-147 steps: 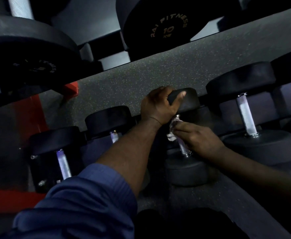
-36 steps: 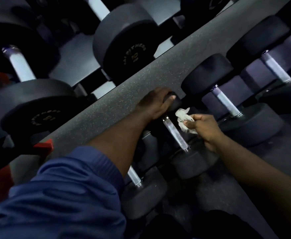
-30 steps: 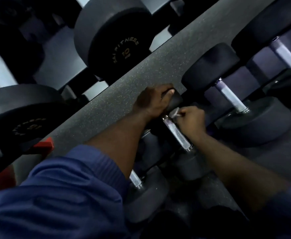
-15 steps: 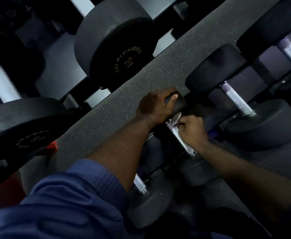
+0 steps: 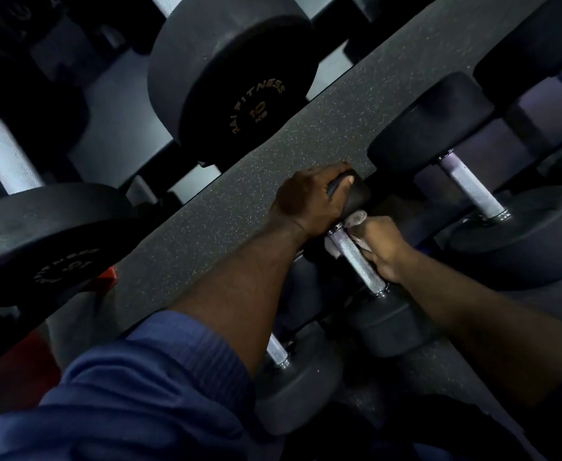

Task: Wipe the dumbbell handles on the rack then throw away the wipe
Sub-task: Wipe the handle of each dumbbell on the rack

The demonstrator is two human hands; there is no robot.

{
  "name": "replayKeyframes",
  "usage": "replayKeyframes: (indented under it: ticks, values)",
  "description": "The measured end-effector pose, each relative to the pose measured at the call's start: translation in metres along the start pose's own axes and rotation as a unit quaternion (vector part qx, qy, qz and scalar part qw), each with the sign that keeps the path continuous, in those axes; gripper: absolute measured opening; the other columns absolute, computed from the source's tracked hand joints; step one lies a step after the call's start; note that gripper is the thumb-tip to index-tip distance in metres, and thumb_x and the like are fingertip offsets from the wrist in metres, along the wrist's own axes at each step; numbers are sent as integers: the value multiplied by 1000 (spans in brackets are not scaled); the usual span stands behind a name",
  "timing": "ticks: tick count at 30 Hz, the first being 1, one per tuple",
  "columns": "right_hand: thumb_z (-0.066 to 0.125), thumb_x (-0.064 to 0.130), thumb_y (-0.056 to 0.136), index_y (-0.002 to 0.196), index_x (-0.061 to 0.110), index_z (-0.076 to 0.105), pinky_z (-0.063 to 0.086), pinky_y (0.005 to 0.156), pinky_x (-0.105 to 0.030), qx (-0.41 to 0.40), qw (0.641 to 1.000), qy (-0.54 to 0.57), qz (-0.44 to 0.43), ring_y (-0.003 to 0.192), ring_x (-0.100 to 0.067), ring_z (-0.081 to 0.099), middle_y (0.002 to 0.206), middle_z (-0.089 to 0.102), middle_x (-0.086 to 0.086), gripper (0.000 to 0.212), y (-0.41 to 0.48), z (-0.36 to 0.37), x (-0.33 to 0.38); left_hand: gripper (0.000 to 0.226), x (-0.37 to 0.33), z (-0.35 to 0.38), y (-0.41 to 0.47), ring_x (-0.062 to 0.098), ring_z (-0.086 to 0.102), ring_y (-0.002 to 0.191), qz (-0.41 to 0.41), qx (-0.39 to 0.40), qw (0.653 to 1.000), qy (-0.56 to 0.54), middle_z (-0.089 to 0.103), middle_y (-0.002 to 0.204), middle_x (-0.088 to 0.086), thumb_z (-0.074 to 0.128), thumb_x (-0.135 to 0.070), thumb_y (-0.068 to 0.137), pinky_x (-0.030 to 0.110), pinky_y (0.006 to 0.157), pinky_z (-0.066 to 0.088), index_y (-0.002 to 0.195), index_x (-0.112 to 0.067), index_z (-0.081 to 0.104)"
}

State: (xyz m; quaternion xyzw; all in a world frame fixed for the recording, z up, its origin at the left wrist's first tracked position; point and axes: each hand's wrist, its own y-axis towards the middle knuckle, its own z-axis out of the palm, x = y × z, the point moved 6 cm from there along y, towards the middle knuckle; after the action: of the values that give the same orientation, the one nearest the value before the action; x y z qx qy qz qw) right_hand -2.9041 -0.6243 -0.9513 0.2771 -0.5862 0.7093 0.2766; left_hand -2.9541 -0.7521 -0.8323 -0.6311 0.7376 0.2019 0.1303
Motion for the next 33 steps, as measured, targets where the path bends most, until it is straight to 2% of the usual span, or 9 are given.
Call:
replayKeyframes:
  ticks: [2,7,10,12,14,17,24,29,33]
  values:
    - [36,3,97,77,12,53,48,51,-25,100,976,147,124,58,-23,56,69,55,-11,28,6,18,-6,35,2,2,0,22,72,110,-2,-2,1000,5,75,124,-3,58,-46,99,35,89,59,128,-33,72]
    - [32,35,105,76,7,61,45,40,-23,150,958,82,229,39,-22,56,58,60,-11,50,21,32,-18,37,6,2,-1,21,72,109,-7,-7,1000,-2,75,123,-4,55,-51,97,36,90,59,127,-36,71]
    - [39,21,96,78,7,59,45,47,-31,95,981,78,148,53,-27,55,68,56,-16,31,25,21,-20,36,7,2,-3,22,72,109,-9,-13,1000,-1,75,122,-5,55,-51,97,36,90,58,125,-37,71]
    - [55,23,85,75,13,66,53,62,-40,1,997,-82,4,68,-21,61,70,63,-13,17,21,1,-16,36,8,2,-3,23,72,109,-8,-17,1000,-3,76,121,-4,56,-51,97,36,89,59,125,-37,72]
    - [69,28,79,78,15,77,54,65,-33,-95,947,-261,-164,69,-9,64,72,72,-6,15,4,-13,1,36,7,2,-2,26,73,107,-11,-12,1000,-2,76,120,-1,56,-51,97,38,88,59,125,-36,72]
    - [68,24,83,81,13,79,51,65,-30,-84,837,-394,-371,67,-17,68,76,74,-6,15,-36,-2,23,36,8,1,-4,26,73,107,-20,-12,1000,0,76,121,-1,57,-52,97,38,89,59,126,-37,71]
    - [57,14,91,90,18,70,43,75,-32,17,537,-611,-582,85,-24,60,89,63,-1,13,-63,27,19,36,4,0,-6,25,72,105,-26,-11,999,17,75,121,-2,52,-55,97,39,87,59,126,-41,70]
    - [32,24,104,105,17,66,45,95,-39,57,500,-687,-525,103,-27,55,109,61,-2,35,-48,37,5,36,4,-2,-7,24,72,107,-39,-12,999,28,75,122,-4,50,-58,97,37,88,58,126,-44,68]
    - [39,10,97,91,6,66,50,77,-45,54,487,-717,-496,90,-36,58,95,61,-13,29,-51,37,5,33,4,-2,-7,26,71,108,-54,-3,998,34,75,121,-3,52,-58,97,39,89,58,123,-45,68]
